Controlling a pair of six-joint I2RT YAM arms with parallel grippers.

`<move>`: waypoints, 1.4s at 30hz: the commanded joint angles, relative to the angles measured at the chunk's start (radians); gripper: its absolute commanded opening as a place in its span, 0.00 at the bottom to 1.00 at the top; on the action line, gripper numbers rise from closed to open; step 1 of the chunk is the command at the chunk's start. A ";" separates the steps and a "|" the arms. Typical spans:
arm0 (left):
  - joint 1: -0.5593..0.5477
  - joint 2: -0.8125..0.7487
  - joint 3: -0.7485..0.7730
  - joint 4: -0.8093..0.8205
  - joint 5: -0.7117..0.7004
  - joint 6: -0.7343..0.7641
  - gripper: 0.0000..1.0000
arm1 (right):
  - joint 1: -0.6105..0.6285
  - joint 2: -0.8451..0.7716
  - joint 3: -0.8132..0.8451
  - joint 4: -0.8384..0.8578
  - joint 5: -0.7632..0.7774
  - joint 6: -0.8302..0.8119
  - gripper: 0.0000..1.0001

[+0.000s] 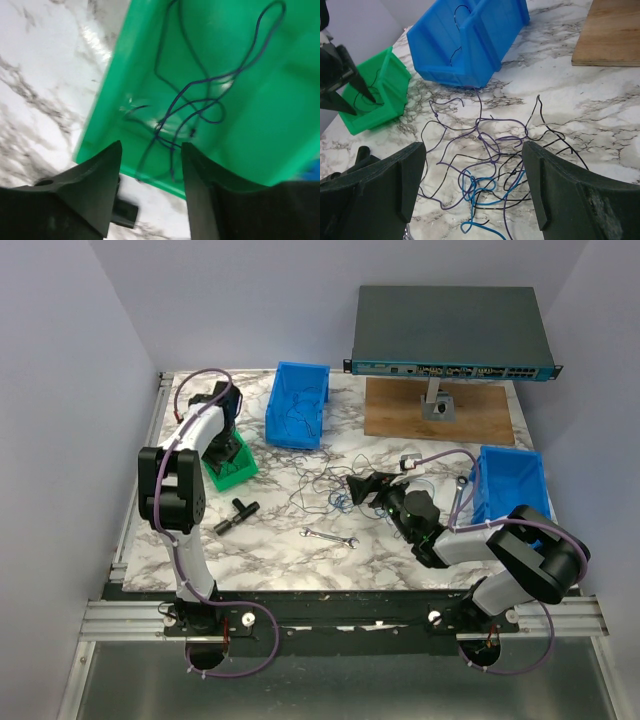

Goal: Untangle the cables

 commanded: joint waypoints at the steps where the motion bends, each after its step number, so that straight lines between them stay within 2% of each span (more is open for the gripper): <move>1: -0.004 0.026 0.156 -0.013 -0.002 0.097 0.57 | 0.008 -0.020 -0.014 0.032 0.034 0.001 0.85; 5: -0.004 0.014 0.197 -0.029 -0.033 0.093 0.58 | 0.009 -0.016 -0.004 0.019 0.031 -0.004 0.85; 11: -0.029 -0.072 0.148 0.029 -0.009 0.170 0.61 | 0.008 0.009 0.067 -0.112 0.056 0.013 0.85; 16: -0.089 -0.273 -0.076 0.229 0.052 0.292 0.62 | 0.002 0.055 0.148 -0.264 0.067 0.069 0.86; 18: -0.138 -0.384 -0.209 0.388 0.110 0.372 0.63 | -0.002 0.064 0.170 -0.306 0.053 0.074 0.85; 21: -0.227 -0.532 -0.387 0.582 0.177 0.458 0.69 | -0.009 0.064 0.182 -0.344 0.072 0.087 0.85; 24: -0.312 -0.604 -0.497 0.719 0.256 0.515 0.80 | -0.039 0.056 0.185 -0.384 0.078 0.124 0.85; 26: -0.347 -0.610 -0.548 0.794 0.319 0.548 0.84 | -0.072 0.043 0.165 -0.368 0.039 0.152 0.85; 29: -0.379 -0.572 -0.587 0.869 0.376 0.593 0.85 | -0.098 0.018 0.145 -0.361 0.020 0.163 0.85; 35: -0.406 -0.404 -0.543 0.892 0.380 0.641 0.72 | -0.103 0.015 0.129 -0.340 0.021 0.159 0.85; 42: -0.415 -0.264 -0.464 0.847 0.408 0.679 0.66 | -0.105 0.037 0.134 -0.309 -0.020 0.118 0.85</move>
